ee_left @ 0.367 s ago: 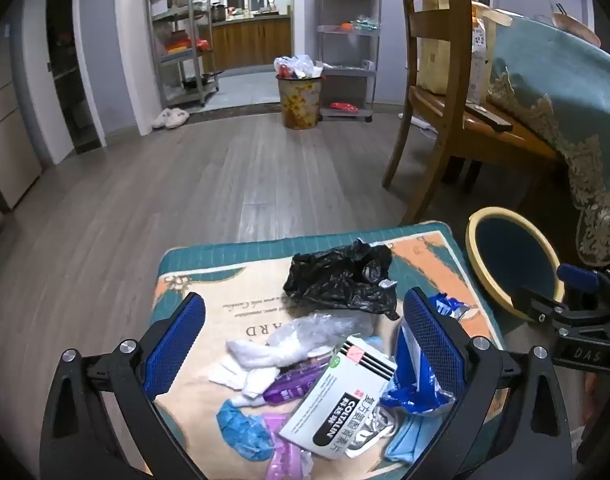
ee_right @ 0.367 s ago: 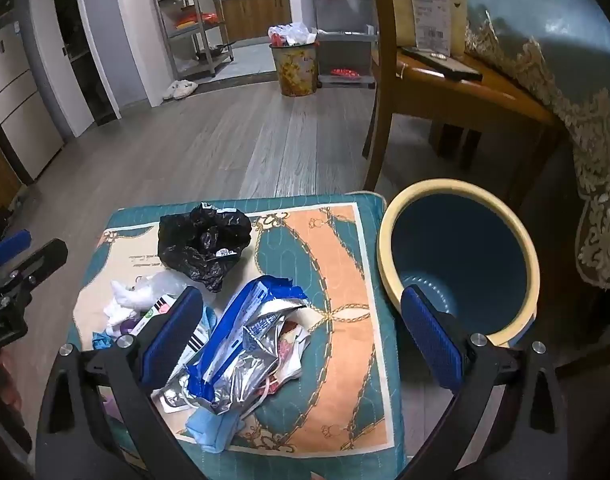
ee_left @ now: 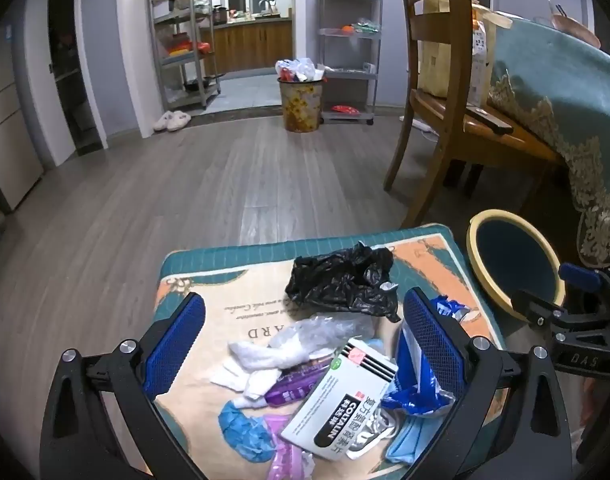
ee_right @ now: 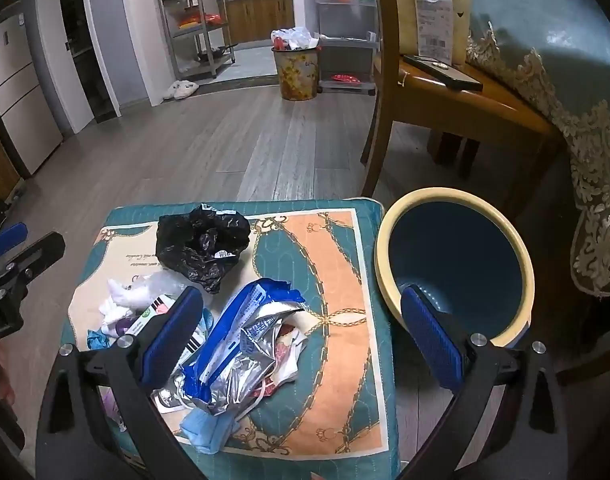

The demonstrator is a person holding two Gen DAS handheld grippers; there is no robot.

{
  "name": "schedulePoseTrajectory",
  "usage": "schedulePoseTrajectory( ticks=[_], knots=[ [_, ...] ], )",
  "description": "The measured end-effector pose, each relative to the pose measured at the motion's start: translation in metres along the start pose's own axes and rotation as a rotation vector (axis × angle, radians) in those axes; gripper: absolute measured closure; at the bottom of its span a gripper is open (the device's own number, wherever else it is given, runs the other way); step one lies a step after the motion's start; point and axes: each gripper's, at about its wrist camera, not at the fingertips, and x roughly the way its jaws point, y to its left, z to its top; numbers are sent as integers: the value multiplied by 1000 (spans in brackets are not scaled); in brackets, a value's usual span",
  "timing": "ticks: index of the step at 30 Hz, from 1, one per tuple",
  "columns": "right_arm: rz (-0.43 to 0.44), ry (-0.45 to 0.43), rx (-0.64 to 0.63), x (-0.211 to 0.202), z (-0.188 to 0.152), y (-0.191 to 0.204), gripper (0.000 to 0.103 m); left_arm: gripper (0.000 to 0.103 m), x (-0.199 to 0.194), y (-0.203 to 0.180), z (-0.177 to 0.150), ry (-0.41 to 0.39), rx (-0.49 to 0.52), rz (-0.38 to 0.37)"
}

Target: Collect trash

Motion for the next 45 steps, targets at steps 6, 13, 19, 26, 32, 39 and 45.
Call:
schedulePoseTrajectory(
  ticks=[6,13,19,26,32,39,45],
  knots=[
    [1,-4,-4,4,13,-33,6,4,-1,-2,-3,-12,-1,-3],
    [0,-3,-4,5,15,-35,6,4,-2,-4,-2,-3,5,7],
    [0,-4,-3,5,15,-36,6,4,-2,-3,-1,-7,4,7],
    [-1,-4,-4,5,15,-36,6,4,-1,-1,0,-7,3,8],
    [-2,-4,-4,5,15,-35,6,4,-3,-3,0,-5,5,8],
    [-5,-5,-4,5,15,-38,6,4,-3,-3,0,-7,5,11],
    [-12,-8,-9,4,16,-39,6,4,-3,-1,2,-4,2,13]
  ],
)
